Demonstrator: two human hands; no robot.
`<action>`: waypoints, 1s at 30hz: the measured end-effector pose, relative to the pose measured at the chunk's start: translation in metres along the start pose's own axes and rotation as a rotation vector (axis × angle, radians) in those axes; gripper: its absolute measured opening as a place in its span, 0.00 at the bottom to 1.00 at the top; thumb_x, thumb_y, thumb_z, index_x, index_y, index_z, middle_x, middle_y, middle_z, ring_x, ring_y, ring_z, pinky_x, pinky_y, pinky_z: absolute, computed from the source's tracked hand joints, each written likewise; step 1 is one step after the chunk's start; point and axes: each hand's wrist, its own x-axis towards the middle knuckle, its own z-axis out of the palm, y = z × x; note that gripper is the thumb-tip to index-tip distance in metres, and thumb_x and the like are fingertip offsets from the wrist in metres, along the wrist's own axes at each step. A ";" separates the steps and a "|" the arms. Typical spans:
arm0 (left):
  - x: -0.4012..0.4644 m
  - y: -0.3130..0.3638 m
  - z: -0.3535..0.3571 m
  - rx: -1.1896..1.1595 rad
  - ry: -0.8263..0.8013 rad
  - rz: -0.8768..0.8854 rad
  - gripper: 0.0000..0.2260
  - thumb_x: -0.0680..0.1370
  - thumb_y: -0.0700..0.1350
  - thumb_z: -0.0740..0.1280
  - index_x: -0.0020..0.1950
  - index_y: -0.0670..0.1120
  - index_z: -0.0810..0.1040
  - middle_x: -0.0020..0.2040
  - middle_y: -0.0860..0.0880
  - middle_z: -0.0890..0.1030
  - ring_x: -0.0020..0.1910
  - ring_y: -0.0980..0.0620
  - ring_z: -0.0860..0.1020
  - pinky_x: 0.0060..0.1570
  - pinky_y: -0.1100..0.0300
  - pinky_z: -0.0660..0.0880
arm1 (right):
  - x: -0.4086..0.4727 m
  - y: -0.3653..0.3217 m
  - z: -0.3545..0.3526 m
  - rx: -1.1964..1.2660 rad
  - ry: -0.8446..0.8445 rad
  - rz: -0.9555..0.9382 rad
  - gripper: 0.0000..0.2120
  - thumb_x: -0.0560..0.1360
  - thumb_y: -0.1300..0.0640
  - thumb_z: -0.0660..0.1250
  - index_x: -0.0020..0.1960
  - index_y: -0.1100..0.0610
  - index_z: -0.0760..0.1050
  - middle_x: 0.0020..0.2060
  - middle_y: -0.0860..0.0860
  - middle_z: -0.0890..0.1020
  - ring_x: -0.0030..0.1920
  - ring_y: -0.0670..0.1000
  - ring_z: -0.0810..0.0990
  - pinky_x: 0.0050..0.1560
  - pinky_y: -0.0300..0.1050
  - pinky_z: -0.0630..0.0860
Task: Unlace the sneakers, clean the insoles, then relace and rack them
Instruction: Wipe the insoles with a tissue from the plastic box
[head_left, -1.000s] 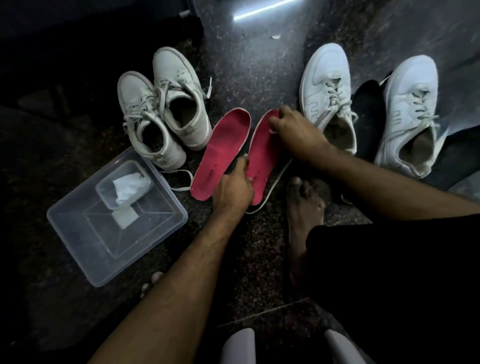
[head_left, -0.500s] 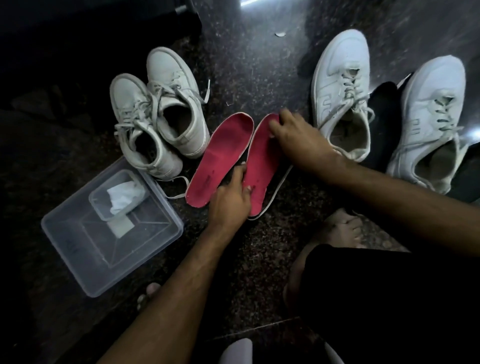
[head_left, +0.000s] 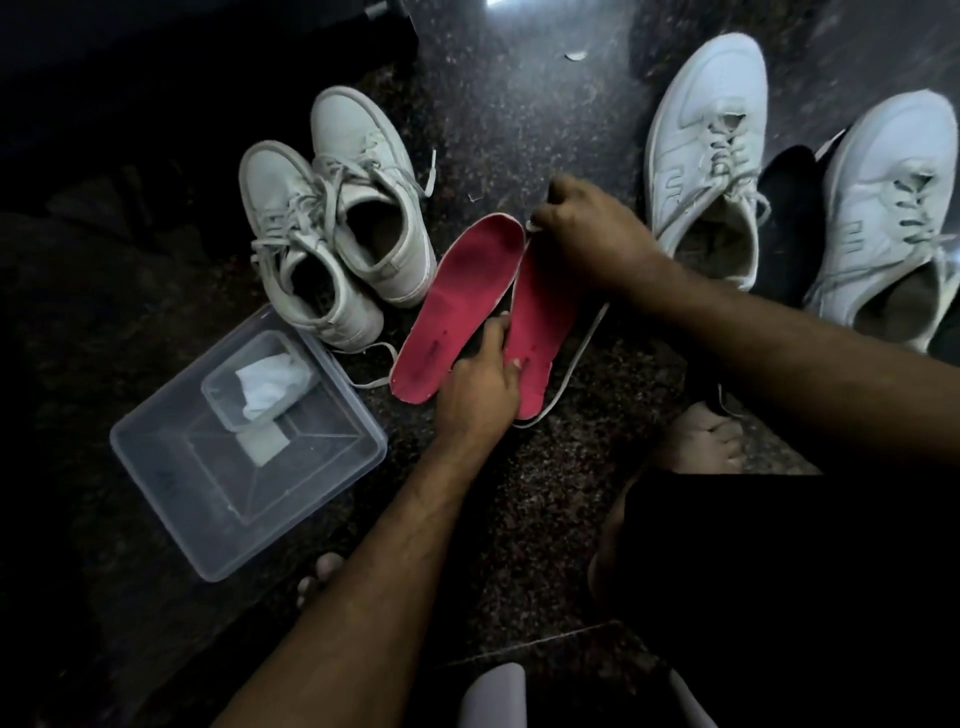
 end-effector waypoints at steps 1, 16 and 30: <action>0.000 0.000 -0.001 -0.032 -0.007 -0.033 0.20 0.80 0.46 0.64 0.71 0.54 0.64 0.49 0.41 0.84 0.47 0.37 0.81 0.47 0.45 0.78 | -0.003 -0.008 -0.001 -0.016 0.028 -0.026 0.11 0.80 0.55 0.62 0.55 0.61 0.76 0.50 0.59 0.72 0.50 0.61 0.76 0.45 0.55 0.77; 0.023 0.006 0.004 -0.566 -0.072 -0.486 0.08 0.78 0.32 0.66 0.42 0.44 0.74 0.34 0.43 0.82 0.24 0.56 0.78 0.25 0.66 0.71 | -0.025 -0.008 0.001 0.081 0.000 -0.070 0.14 0.78 0.56 0.60 0.58 0.61 0.78 0.50 0.60 0.74 0.48 0.61 0.78 0.43 0.49 0.73; 0.023 0.009 0.004 -0.729 -0.057 -0.610 0.03 0.79 0.33 0.64 0.51 0.37 0.76 0.35 0.44 0.82 0.27 0.56 0.81 0.26 0.66 0.72 | -0.032 -0.005 0.003 0.023 0.032 -0.069 0.12 0.80 0.56 0.59 0.59 0.57 0.78 0.52 0.55 0.75 0.53 0.57 0.73 0.48 0.48 0.70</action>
